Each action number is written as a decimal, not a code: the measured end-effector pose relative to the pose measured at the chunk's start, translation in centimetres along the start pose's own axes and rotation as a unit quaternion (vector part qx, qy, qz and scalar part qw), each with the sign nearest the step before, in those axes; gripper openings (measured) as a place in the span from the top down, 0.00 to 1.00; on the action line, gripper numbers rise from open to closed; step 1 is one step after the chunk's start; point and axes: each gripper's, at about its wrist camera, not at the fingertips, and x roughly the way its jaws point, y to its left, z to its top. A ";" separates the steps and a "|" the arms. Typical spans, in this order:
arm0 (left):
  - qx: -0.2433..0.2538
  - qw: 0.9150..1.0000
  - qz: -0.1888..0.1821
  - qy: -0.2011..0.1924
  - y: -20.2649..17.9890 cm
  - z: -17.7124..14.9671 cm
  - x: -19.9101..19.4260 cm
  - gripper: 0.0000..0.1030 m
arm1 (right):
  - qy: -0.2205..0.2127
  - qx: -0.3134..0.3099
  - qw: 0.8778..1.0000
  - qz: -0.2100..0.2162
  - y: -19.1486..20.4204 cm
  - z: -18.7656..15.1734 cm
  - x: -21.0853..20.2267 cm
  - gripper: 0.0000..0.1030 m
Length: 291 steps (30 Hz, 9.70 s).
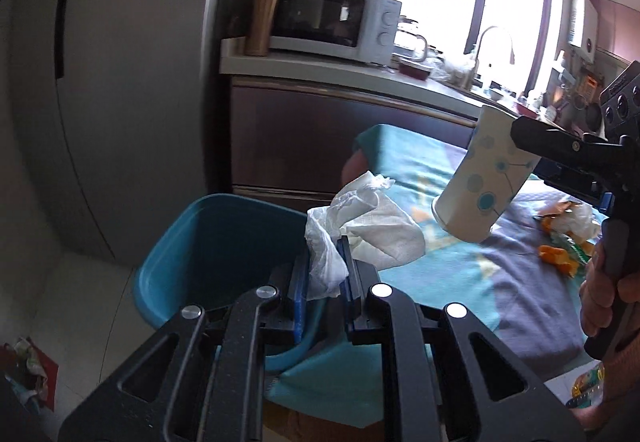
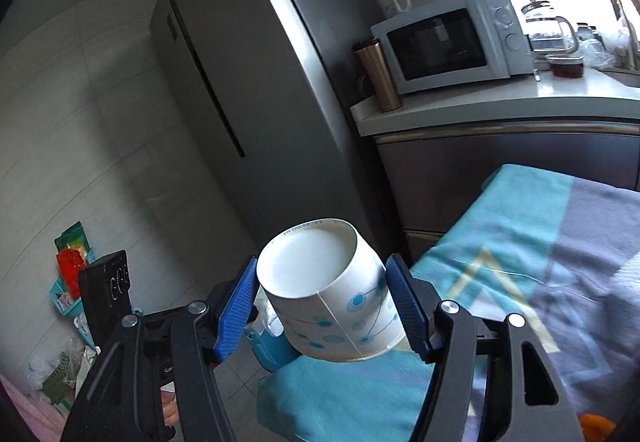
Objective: Collect trash
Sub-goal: 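Carry tissue and cup to the teal bin and open both tools, then move both open tools back over the table trash, then grasp the orange peel with the left tool while the right tool grasps a green wrapper, then carry peel and wrapper to the teal bin and open both tools, then move both open tools back over the table trash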
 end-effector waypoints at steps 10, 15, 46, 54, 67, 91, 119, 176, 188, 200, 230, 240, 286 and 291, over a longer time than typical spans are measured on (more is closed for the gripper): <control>-0.034 0.997 0.058 0.044 6.3 -0.8 4.6 0.85 | 0.109 0.005 0.994 0.022 1.8 -0.1 11.4 0.39; -0.034 0.995 0.072 0.059 7.3 -0.9 6.6 0.84 | 0.147 0.021 0.989 0.014 1.7 -0.7 15.3 0.39; 0.046 0.998 -0.030 -0.020 -2.2 -0.1 2.6 0.57 | 0.056 0.001 0.998 -0.027 -0.5 -2.2 -0.4 0.30; 0.113 0.982 -0.153 -0.015 -11.8 -0.5 2.6 0.51 | -0.012 0.017 0.990 -0.137 -3.6 -5.5 -10.2 0.30; 0.198 0.949 -0.239 0.061 -24.7 -3.6 6.6 0.51 | -0.031 0.063 0.950 -0.304 -10.6 -10.6 -19.5 0.30; 0.220 0.925 -0.267 0.157 -28.7 -2.9 11.8 0.73 | 0.024 0.029 0.945 -0.324 -12.5 -11.9 -17.1 0.50; 0.133 0.953 -0.251 0.105 -20.5 -1.5 5.8 0.92 | -0.047 0.087 0.977 -0.190 -11.7 -9.7 -19.1 0.98; 0.088 0.970 -0.214 0.079 -12.3 -2.2 3.1 0.86 | 0.015 0.096 0.983 -0.156 -10.4 -8.4 -11.2 0.93; 0.040 0.987 -0.151 0.044 -5.8 -1.0 0.6 0.86 | 0.041 0.053 0.993 -0.092 -7.1 -6.0 -5.7 0.93; -0.009 0.996 -0.083 0.022 0.5 -0.4 -0.8 0.86 | 0.083 0.016 0.996 -0.031 -3.1 -4.1 1.1 0.93; -0.076 0.995 0.019 0.059 7.9 -2.3 4.0 0.86 | 0.185 -0.030 0.982 -0.030 1.3 -3.3 14.1 0.93; -0.087 0.992 0.026 0.092 8.7 -3.1 7.8 0.85 | 0.232 -0.023 0.971 -0.047 1.4 -3.8 17.2 0.84; 0.168 0.959 -0.226 0.028 -20.7 -0.6 5.6 0.60 | -0.028 0.069 0.977 -0.199 -8.7 -5.4 -16.6 0.62; 0.200 0.950 -0.240 0.024 -25.0 0.6 7.2 0.57 | -0.061 0.092 0.964 -0.242 -11.8 -4.7 -19.6 0.61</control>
